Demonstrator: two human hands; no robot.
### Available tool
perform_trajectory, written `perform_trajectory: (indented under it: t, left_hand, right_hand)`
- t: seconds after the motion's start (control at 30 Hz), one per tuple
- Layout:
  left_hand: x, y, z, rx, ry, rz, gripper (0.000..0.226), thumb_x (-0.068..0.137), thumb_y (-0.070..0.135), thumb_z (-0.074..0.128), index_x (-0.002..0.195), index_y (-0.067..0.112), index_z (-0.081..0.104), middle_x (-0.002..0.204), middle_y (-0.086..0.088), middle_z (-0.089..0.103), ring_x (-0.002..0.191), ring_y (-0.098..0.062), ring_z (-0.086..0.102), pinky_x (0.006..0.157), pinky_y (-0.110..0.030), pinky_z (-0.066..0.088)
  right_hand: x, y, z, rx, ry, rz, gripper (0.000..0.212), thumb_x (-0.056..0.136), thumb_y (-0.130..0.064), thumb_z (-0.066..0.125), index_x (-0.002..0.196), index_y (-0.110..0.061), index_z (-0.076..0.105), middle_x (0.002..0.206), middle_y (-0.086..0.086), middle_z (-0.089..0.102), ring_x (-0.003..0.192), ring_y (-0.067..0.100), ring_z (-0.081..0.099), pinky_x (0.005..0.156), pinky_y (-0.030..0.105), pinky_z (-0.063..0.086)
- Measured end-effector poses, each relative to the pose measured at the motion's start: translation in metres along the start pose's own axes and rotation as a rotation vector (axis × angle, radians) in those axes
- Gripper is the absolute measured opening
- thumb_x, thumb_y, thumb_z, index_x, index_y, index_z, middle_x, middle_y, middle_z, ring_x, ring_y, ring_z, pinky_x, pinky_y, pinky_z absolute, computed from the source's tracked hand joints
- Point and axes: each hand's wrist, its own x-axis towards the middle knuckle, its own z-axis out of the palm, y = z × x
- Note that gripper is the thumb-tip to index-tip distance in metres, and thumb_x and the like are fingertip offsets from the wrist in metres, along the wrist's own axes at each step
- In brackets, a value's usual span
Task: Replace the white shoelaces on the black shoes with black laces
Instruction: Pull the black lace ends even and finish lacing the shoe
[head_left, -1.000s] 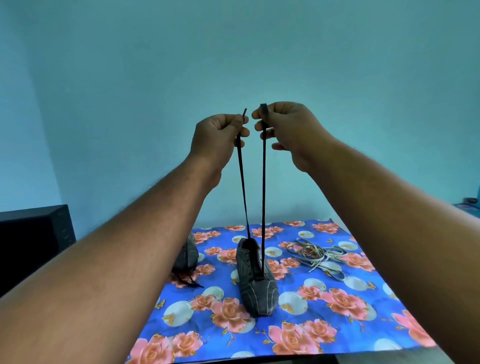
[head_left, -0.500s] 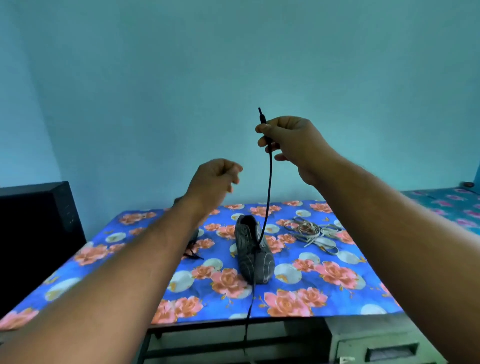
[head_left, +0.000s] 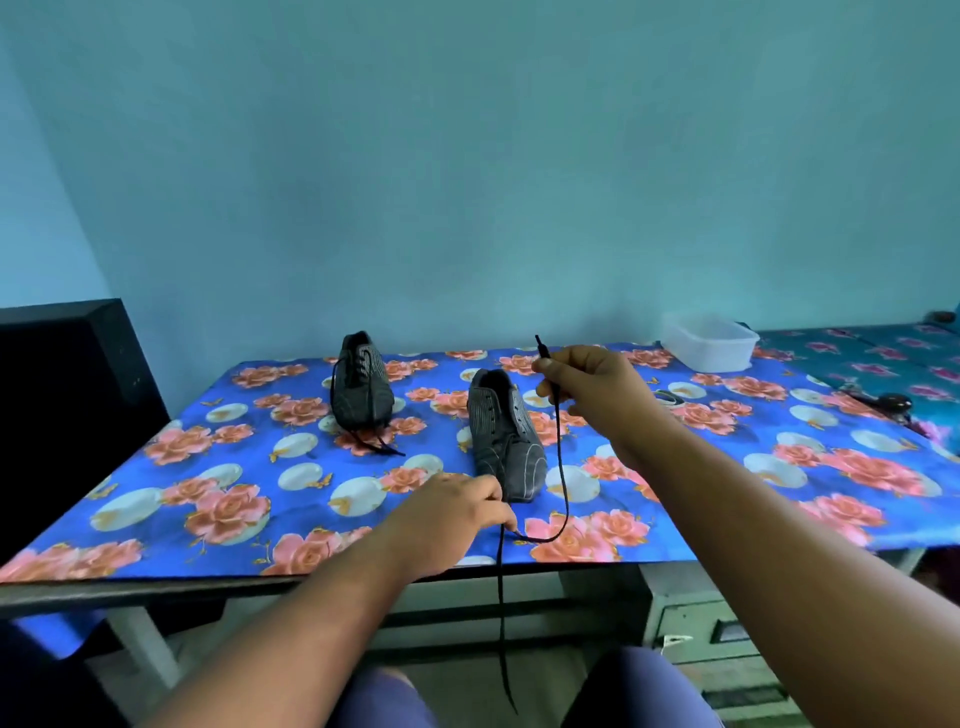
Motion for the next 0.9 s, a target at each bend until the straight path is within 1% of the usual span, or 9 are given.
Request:
perform_trajectory:
  t: [0.07,0.13,0.2,0.3,0.4,0.53,0.67,0.8,0.9]
  left_hand:
    - [0.0,0.004,-0.001,0.03,-0.014,0.052,0.048,0.09,0.004,0.046,0.117,0.035,0.07,0.103,0.001,0.056,0.084,-0.022,0.058,0.076,-0.029,0.03]
    - [0.002,0.007,-0.006,0.05,-0.065,0.072,0.031,0.1,0.017,0.05,0.114,0.034,0.071,0.101,0.001,0.052,0.087,-0.023,0.053,0.076,-0.03,0.027]
    - [0.004,0.006,-0.013,0.07,-0.079,0.116,0.017,0.098,0.026,0.057,0.103,0.033,0.072,0.097,0.003,0.052,0.085,-0.022,0.053,0.072,-0.033,0.036]
    - [0.003,-0.001,-0.023,0.064,0.022,0.147,0.011,0.092,0.033,0.064,0.095,0.033,0.074,0.092,0.008,0.055,0.077,-0.017,0.058,0.065,-0.036,0.05]
    - [0.006,-0.003,-0.051,-0.232,0.118,-0.058,0.02,0.093,0.04,0.06,0.099,0.03,0.075,0.093,0.013,0.061,0.082,-0.01,0.059,0.071,-0.031,0.048]
    - [0.026,-0.004,-0.111,-0.799,0.423,-0.346,0.02,0.098,0.037,0.066,0.092,0.02,0.075,0.076,0.013,0.064,0.069,-0.005,0.052,0.066,-0.025,0.043]
    - [0.054,-0.003,-0.18,-0.937,0.58,-0.407,0.02,0.101,0.023,0.062,0.084,0.026,0.072,0.064,0.019,0.06,0.058,-0.007,0.041,0.054,-0.019,0.033]
    - [0.077,0.0,-0.237,-1.011,0.658,-0.38,0.019,0.103,0.023,0.059,0.089,0.025,0.071,0.065,0.026,0.064,0.059,0.003,0.046,0.054,-0.012,0.036]
    - [0.088,0.004,-0.275,-1.021,0.758,-0.381,0.018,0.103,0.031,0.059,0.092,0.025,0.072,0.061,0.026,0.06,0.07,-0.004,0.047,0.062,-0.018,0.037]
  right_hand:
    - [-0.003,0.002,0.0,-0.001,-0.018,0.003,0.017,0.098,-0.026,0.067,0.098,-0.011,0.075,0.08,0.001,0.075,0.07,0.009,0.059,0.054,0.011,0.043]
    - [-0.004,0.0,-0.001,-0.01,-0.024,-0.004,0.017,0.098,-0.027,0.067,0.098,-0.012,0.075,0.081,0.001,0.076,0.069,0.009,0.059,0.054,0.011,0.044]
    - [-0.004,-0.007,-0.003,-0.013,-0.024,-0.018,0.018,0.098,-0.026,0.067,0.097,-0.009,0.075,0.078,-0.001,0.075,0.068,0.01,0.058,0.054,0.012,0.044]
    - [-0.002,-0.024,-0.009,0.014,-0.003,-0.056,0.017,0.097,-0.022,0.068,0.095,-0.007,0.074,0.073,-0.001,0.073,0.066,0.012,0.057,0.054,0.011,0.043]
    - [0.003,-0.047,-0.02,0.038,0.028,-0.112,0.015,0.097,-0.022,0.066,0.096,-0.01,0.074,0.075,0.0,0.072,0.068,0.013,0.059,0.056,0.013,0.044]
    - [0.012,-0.084,-0.032,0.041,0.035,-0.171,0.014,0.099,-0.022,0.064,0.1,-0.014,0.074,0.076,-0.002,0.072,0.072,0.016,0.059,0.062,0.025,0.042]
    - [0.019,-0.12,-0.034,0.023,0.029,-0.247,0.013,0.098,-0.025,0.064,0.098,-0.018,0.075,0.078,-0.002,0.074,0.073,0.015,0.06,0.066,0.027,0.042]
    - [0.027,-0.159,-0.038,0.015,0.059,-0.32,0.015,0.099,-0.027,0.063,0.099,-0.018,0.075,0.079,-0.002,0.074,0.072,0.014,0.06,0.068,0.029,0.044]
    - [0.029,-0.189,-0.042,0.008,0.073,-0.36,0.018,0.1,-0.031,0.062,0.1,-0.018,0.075,0.078,-0.004,0.074,0.071,0.012,0.061,0.07,0.03,0.045]
